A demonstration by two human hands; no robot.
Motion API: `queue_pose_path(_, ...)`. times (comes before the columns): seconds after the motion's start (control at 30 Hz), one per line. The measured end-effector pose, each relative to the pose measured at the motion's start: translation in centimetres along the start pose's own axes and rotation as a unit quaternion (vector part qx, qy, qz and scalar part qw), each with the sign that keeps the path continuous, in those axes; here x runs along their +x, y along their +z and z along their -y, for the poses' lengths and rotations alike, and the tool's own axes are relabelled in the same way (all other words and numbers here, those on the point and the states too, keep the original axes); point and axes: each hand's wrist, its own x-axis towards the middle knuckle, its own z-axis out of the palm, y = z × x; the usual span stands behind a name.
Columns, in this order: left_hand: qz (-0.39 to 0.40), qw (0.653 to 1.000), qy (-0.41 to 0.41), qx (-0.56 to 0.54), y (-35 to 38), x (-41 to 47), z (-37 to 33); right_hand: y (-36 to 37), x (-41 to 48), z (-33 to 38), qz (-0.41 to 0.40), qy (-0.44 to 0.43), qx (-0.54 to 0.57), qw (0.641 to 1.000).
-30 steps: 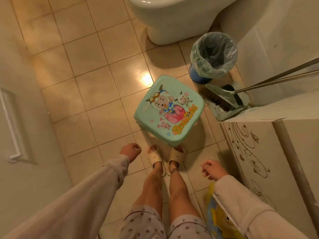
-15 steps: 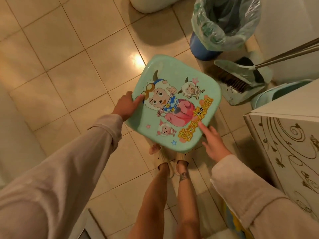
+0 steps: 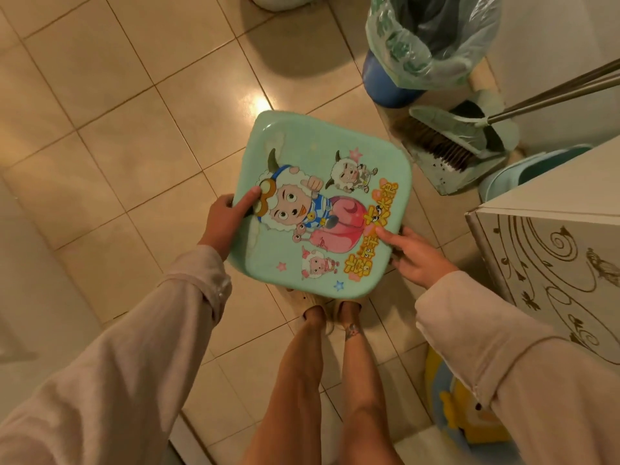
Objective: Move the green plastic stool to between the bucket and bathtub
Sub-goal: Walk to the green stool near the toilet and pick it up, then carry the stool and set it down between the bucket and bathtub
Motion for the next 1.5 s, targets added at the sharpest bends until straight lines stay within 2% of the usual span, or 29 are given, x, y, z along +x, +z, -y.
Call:
queue_pose_path(0.2,-0.021,0.989,-0.065,-0.131,-4.2,-7.0,2.9,2.7,-4.7,0.7,0.026,-0.015,-0.060,0.998)
queue_pose_path(0.37,-0.033,0.969,-0.097,-0.224,-5.4,-14.5,4.0,4.1,-10.1,3.3,0.057,-0.010,-0.165,0.985)
queue_pose_path(0.7,-0.085,0.933,-0.097,-0.336,-6.7,-26.3,4.2,6.0,-18.9,6.3,0.104,-0.017,-0.274,0.956)
queue_pose_path(0.83,-0.130,0.901,-0.109,-0.399,-8.5,-28.0,2.6,9.3,-20.8,8.5,0.138,-0.012,-0.323,0.936)
queue_pose_path(0.93,-0.162,0.888,-0.089,-0.422,-10.6,-29.0,1.6,12.4,-21.9,10.1,0.169,-0.028,-0.369,0.913)
queue_pose_path(1.2,-0.159,0.871,-0.039,-0.463,-15.0,-28.8,0.8,17.6,-22.6,11.6,0.206,-0.066,-0.432,0.876)
queue_pose_path(1.5,-0.110,0.864,-0.051,-0.489,-22.1,-23.7,-2.3,25.3,-20.4,13.5,0.175,-0.059,-0.428,0.885)
